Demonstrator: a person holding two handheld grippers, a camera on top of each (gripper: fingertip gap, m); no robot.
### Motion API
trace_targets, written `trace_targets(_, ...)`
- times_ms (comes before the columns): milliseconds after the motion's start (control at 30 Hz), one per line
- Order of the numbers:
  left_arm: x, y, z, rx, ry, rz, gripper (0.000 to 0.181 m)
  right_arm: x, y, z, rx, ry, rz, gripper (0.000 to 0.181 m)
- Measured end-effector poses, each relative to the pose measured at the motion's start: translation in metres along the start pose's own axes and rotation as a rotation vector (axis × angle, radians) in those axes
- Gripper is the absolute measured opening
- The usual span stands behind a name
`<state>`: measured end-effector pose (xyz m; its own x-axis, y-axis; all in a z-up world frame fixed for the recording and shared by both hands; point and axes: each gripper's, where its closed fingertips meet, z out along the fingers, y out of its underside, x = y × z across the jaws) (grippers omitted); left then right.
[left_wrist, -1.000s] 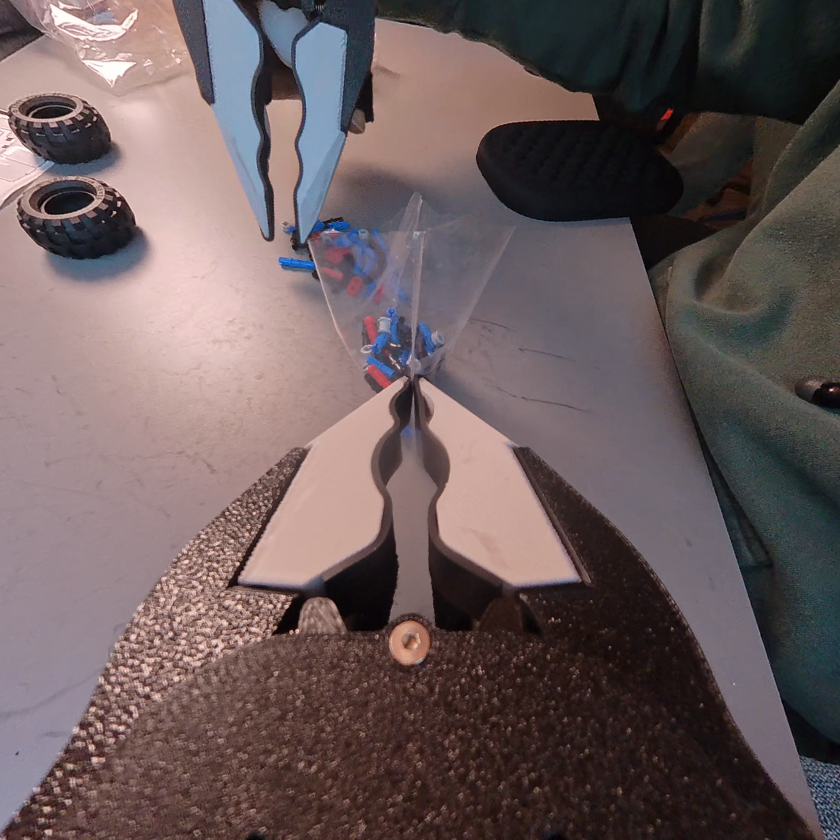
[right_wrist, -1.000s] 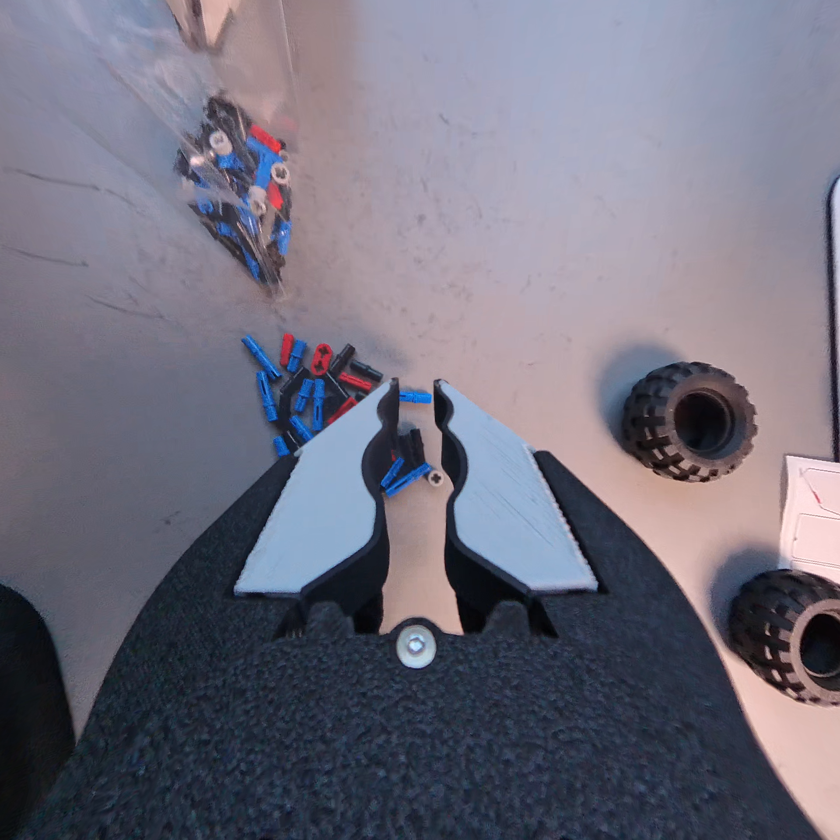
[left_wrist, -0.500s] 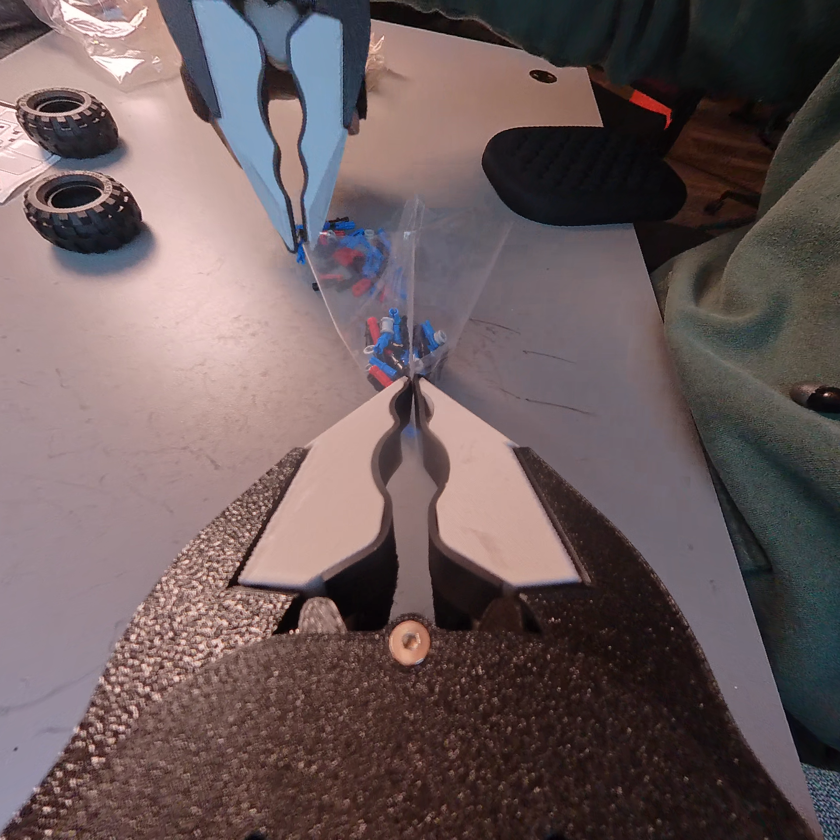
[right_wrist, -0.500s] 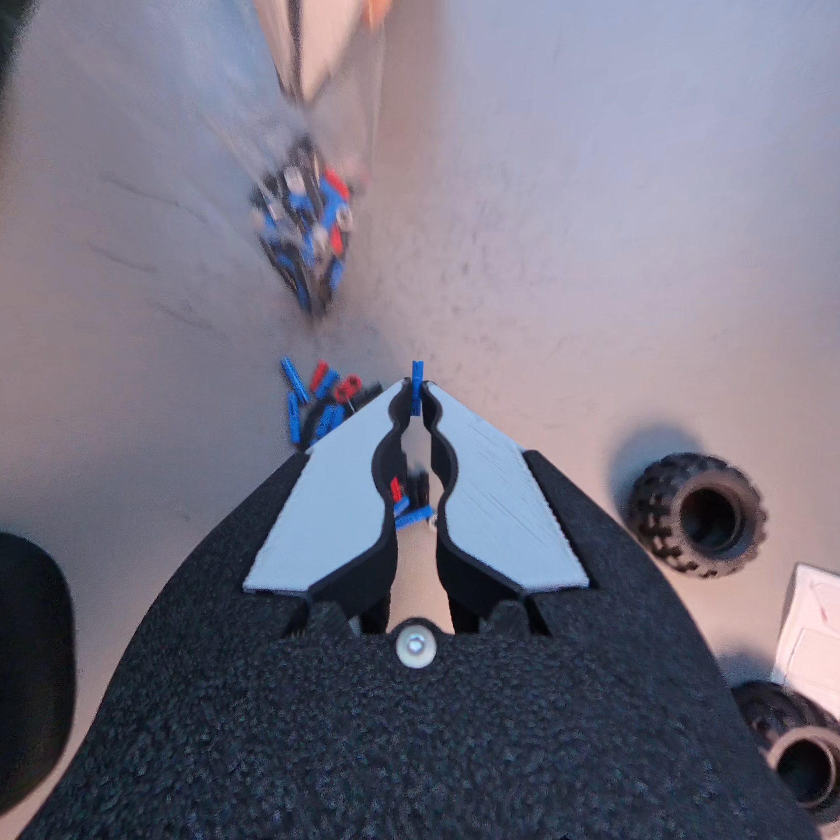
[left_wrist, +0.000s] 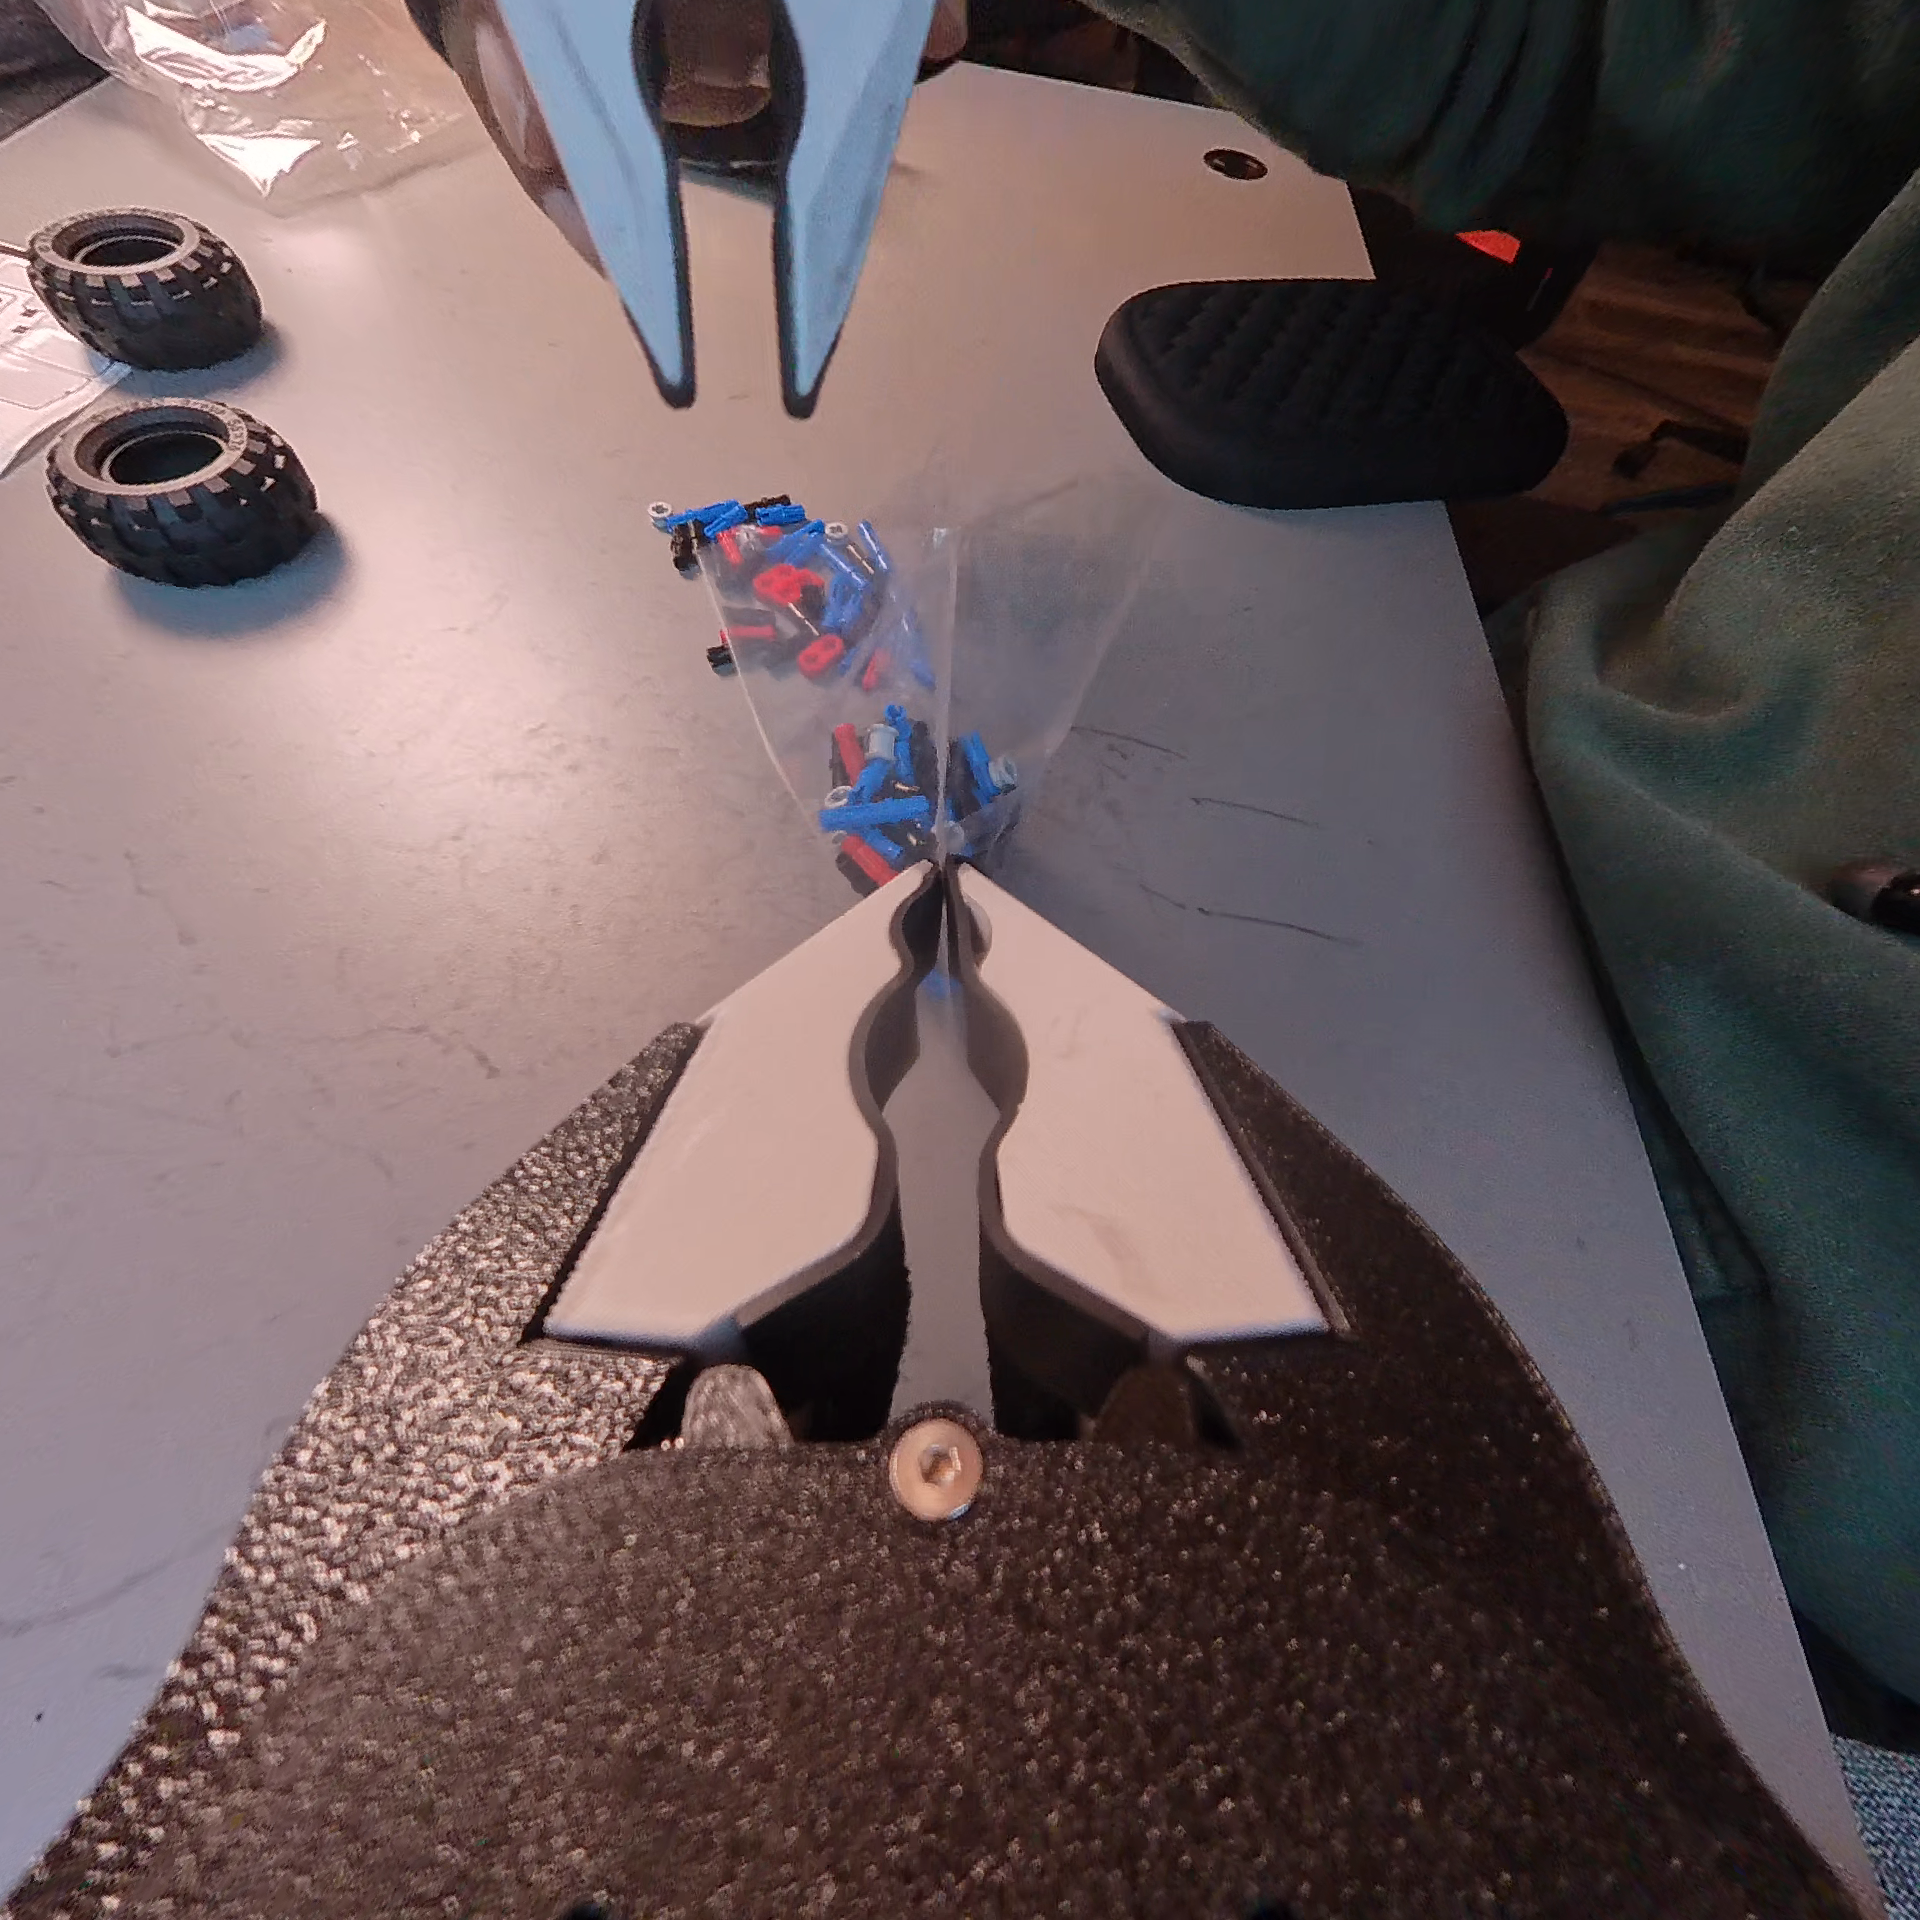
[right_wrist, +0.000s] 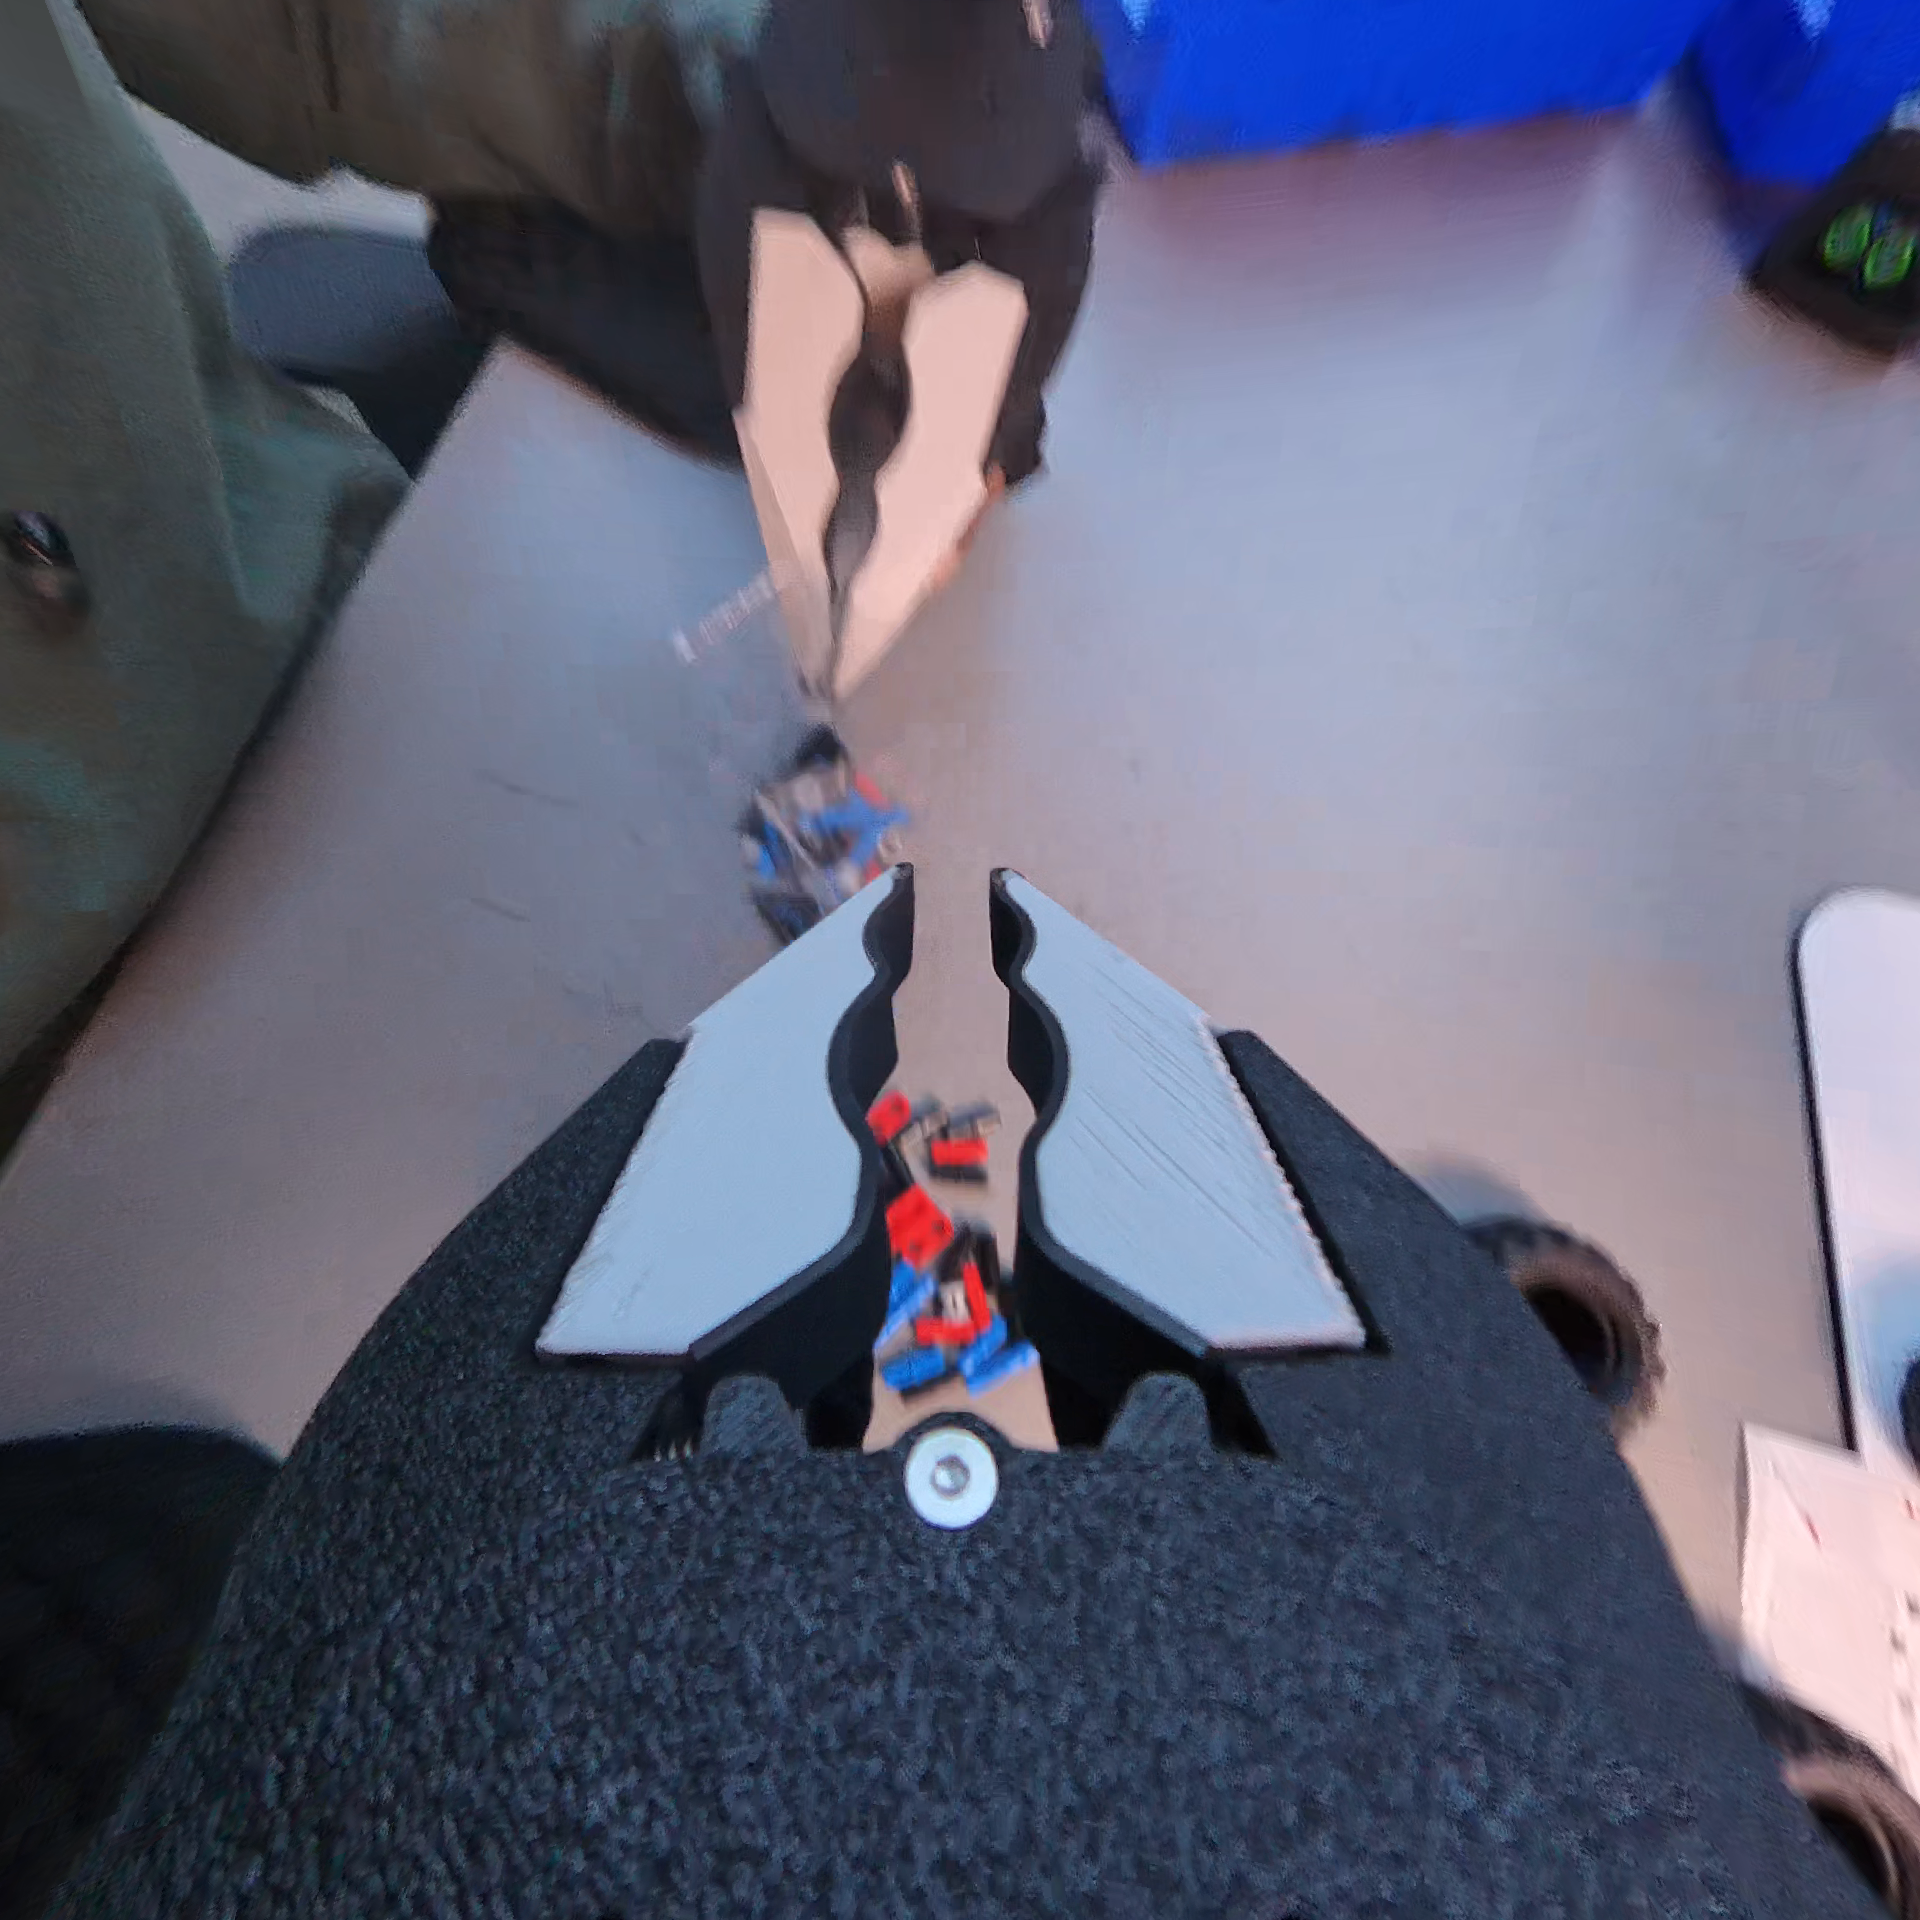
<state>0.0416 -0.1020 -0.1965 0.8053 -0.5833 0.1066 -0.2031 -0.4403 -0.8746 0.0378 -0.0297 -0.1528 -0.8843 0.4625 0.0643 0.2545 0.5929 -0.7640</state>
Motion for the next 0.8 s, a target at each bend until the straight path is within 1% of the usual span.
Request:
trace_targets(67,0.000,0.000,0.000,0.000,0.003,-0.001,0.000,0.007,0.041,-0.001,-0.129,0.028,0.025,0.014)
trace_targets(167,0.001,0.000,0.001,-0.001,0.002,0.001,0.000,0.007,0.081,0.005,-0.218,0.017,0.089,0.017)
trace_targets(233,0.000,0.000,0.001,-0.001,0.000,0.001,0.000,0.004,0.091,0.010,-0.241,0.002,0.115,0.020)
trace_targets(333,0.000,0.000,0.001,0.001,0.001,-0.003,0.000,0.004,0.098,0.016,-0.270,0.006,0.101,0.019)
trace_targets(367,0.000,0.000,0.001,0.001,0.002,-0.004,0.000,0.003,0.101,0.017,-0.281,0.003,0.099,0.018)
trace_targets(467,0.000,0.000,0.001,0.001,0.001,-0.003,0.000,0.005,0.101,0.018,-0.285,0.006,0.088,0.004)
trace_targets(500,0.000,0.000,0.001,0.000,0.000,-0.002,0.000,0.005,0.100,0.018,-0.289,0.006,0.083,0.003)
trace_targets(533,0.000,0.000,0.001,-0.001,0.000,-0.001,0.000,0.005,0.100,0.017,-0.292,0.009,0.078,0.003)
trace_targets(600,0.000,0.000,0.001,-0.001,0.001,-0.002,0.000,0.005,0.083,0.016,-0.239,0.010,0.069,0.003)
trace_targets(700,0.000,0.000,0.001,-0.001,0.001,-0.001,0.000,0.002,0.035,0.012,-0.104,0.013,0.019,0.003)
trace_targets(800,0.000,0.000,0.000,-0.001,0.001,-0.001,0.000,-0.013,-0.021,0.011,0.053,-0.035,-0.027,0.003)
